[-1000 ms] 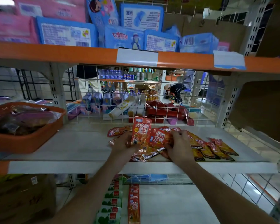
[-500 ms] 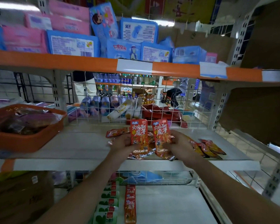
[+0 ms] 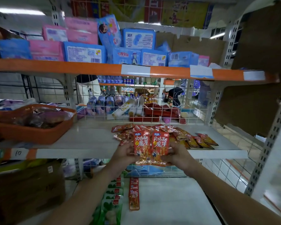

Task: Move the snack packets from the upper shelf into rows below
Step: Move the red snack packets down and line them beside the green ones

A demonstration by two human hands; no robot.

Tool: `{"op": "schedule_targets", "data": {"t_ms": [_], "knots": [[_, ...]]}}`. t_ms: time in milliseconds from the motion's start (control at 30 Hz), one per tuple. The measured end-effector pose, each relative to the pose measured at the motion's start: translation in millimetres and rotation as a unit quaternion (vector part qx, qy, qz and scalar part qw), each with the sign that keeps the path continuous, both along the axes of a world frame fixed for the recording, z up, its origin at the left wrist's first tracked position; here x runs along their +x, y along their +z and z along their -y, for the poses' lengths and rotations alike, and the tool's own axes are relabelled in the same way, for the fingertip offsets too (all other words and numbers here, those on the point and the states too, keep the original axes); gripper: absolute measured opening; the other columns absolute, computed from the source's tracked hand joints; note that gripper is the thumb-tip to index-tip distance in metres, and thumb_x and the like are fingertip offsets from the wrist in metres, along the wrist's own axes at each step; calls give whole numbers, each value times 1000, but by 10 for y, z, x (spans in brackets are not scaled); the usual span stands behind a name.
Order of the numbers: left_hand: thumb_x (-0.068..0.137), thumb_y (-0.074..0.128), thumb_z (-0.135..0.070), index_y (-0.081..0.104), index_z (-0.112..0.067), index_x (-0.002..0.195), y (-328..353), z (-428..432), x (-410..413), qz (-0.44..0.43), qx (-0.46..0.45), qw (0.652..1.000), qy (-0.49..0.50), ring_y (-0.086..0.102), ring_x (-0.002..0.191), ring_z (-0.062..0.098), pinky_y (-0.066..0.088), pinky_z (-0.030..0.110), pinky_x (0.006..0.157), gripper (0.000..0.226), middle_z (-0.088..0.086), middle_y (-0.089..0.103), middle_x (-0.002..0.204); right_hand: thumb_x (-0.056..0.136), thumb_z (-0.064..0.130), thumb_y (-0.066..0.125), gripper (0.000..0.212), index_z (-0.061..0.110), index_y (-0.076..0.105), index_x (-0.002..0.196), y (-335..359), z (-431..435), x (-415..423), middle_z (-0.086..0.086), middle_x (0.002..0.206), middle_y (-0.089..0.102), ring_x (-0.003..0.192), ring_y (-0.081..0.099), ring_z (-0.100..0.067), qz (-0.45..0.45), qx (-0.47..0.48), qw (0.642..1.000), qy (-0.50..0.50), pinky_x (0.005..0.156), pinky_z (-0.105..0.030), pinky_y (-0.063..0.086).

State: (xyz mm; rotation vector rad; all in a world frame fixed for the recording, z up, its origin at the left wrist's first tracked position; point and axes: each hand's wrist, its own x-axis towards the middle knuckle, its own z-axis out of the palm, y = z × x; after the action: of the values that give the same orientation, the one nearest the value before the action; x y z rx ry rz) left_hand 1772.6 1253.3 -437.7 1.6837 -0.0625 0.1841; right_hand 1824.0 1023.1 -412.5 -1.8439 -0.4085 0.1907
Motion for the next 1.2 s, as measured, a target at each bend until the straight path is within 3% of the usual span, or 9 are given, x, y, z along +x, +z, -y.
{"op": "schedule_targets", "data": {"t_ms": [100,300,433,533,667,800,1067,1200], "knots": [[82,73,3,64,-18,115,-127,-22,-133,-23,9,1000,-8,72,97,15,58,30,82,39,-2,76,107,78,-9,73,37,9,65,109,-130,64,-101,-12,97,75,88,73,-26,-16,-10,1000,5,72,-39,62],[80,78,-5,63,-19,119,-478,-131,-283,-85,51,995,-7,71,101,15,57,43,92,45,-3,75,110,78,-3,76,45,16,64,117,-475,108,-227,-10,103,75,93,73,-25,-68,-57,995,40,78,-43,62],[80,77,-1,64,-14,117,-740,-152,-373,-109,57,992,-20,72,97,11,59,32,84,41,-3,75,106,77,-3,77,42,10,64,115,-734,75,-248,-16,103,73,91,73,-28,-98,-80,991,49,81,-48,61],[79,78,-2,63,-12,119,-982,-170,-402,-129,50,990,-25,70,104,17,58,38,89,43,1,74,110,77,-8,75,38,5,63,110,-896,38,-275,-15,103,72,89,72,-26,-127,-70,989,43,71,-41,63],[80,76,1,66,-17,115,-1234,-170,-393,-147,48,988,-20,72,93,5,58,22,75,41,-4,76,101,77,-4,76,35,11,66,106,-1133,-3,-238,-9,104,73,94,72,-23,-136,-78,986,55,67,-32,60],[76,82,-6,65,-20,119,-1549,-237,-251,-170,51,984,7,71,98,9,58,39,92,49,-4,75,106,79,-7,75,33,5,63,107,-1404,-84,-116,-14,100,73,86,73,-23,-164,-75,983,34,63,-31,59],[76,85,-15,57,-26,130,-2121,-437,261,-200,57,978,20,66,106,10,56,31,88,62,-7,69,116,81,-9,70,33,5,61,109,-2051,-374,388,-15,100,73,86,74,-24,-182,-87,979,10,69,-36,62],[67,90,-23,53,-32,131,-2437,-554,573,-208,71,975,17,67,109,9,54,46,98,75,-8,69,120,78,-13,66,33,4,61,106,-2411,-527,724,-18,98,72,87,73,-29,-180,-83,980,-13,71,-43,63]]}}
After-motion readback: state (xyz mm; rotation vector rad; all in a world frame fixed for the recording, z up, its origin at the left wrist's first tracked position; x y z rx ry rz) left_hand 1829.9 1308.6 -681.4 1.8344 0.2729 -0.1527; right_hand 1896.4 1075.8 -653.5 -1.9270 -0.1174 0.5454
